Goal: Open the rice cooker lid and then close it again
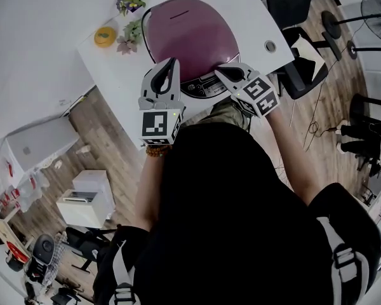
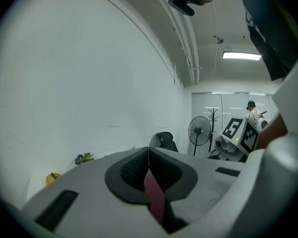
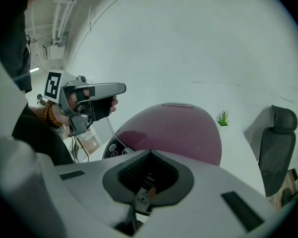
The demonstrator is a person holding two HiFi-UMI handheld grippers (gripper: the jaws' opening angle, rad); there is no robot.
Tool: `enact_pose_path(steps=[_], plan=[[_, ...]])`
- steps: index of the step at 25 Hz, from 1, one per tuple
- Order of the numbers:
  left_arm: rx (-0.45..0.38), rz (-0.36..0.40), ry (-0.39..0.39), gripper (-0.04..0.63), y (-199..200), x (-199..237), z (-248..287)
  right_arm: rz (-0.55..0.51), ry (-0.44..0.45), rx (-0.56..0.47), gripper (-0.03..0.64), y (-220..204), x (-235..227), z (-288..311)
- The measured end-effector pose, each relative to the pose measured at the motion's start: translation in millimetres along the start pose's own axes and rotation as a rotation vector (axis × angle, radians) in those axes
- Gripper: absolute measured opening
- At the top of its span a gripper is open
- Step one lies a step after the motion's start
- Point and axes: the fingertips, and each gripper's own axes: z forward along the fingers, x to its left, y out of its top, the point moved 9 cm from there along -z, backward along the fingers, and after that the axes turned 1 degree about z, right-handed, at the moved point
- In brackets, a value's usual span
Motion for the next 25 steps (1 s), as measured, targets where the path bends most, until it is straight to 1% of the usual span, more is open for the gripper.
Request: enact_pose_path(steps=[6,10,12,16,25], plan=[[0.002,-0.003,0.002,0.021,-1.3,1.1,-0.9,-0.017,0.015,0.031,0.028,0.6,-1.3,1.2],[0.003,-0.004,0.007,0.022,-1.7,1.9,-1.1,-0.090,0.013,0.042,0.028,1.6,0.0,0.9],[0.003,-0.004,0.008,0.021,-2.2,2.4,-2.0,-0.111,0.025,0.044,0.028,2.0,0.1,1.4],[0.003,0.000,0.011,0.021,-2.3,1.2,-3.5,-0.112,0.052,0.029,0.028,-0.2,-1.3,0.7],[0.001,0.003,0.018,0.021,-2.4,0.8,-6.2,-0.094,0.027,0.005,0.028,-1.6,1.2,-0.3]])
